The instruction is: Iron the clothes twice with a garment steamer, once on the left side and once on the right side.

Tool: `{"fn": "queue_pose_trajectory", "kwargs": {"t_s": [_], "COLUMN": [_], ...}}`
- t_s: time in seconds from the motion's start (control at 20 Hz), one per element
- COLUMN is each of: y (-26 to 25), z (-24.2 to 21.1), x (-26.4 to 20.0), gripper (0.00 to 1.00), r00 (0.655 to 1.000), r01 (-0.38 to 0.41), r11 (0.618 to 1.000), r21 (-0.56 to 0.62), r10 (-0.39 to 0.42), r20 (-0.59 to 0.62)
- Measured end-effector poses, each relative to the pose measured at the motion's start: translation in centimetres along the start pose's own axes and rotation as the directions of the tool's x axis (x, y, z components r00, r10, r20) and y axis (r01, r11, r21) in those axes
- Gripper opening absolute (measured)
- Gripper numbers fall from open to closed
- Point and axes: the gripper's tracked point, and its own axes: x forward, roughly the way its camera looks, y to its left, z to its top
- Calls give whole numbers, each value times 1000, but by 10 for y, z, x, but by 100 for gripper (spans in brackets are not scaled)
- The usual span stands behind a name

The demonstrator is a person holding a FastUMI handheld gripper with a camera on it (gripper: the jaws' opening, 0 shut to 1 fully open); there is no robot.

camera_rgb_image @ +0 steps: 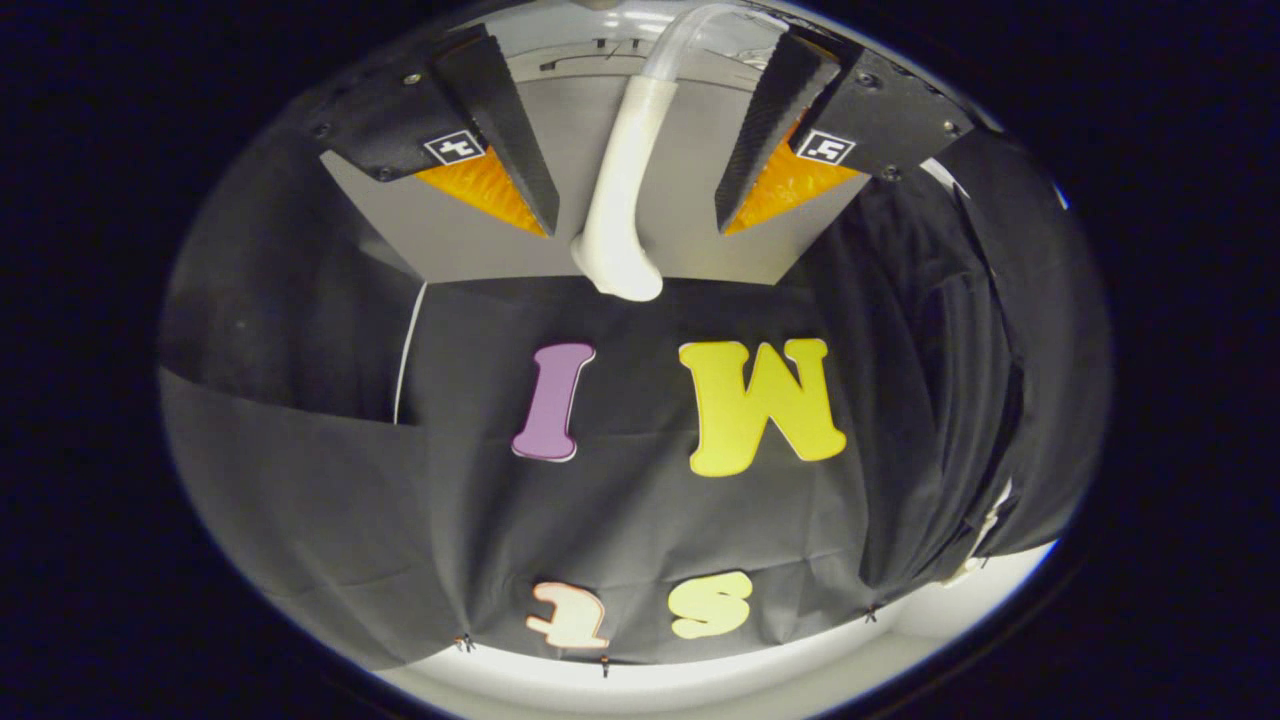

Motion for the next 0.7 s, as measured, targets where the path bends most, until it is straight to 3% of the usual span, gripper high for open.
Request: {"fn": "queue_pose_trajectory", "kwargs": {"t_s": [0.35, 0.7], "y": [-8, -4], "z": [-45, -67], "x": [77, 96], "gripper": [93, 60], "r00": [984, 965], "r01": [-38, -66], "r11": [997, 991], "r21": [70, 114], "r10": [49, 93], "r20": [-169, -246]}}
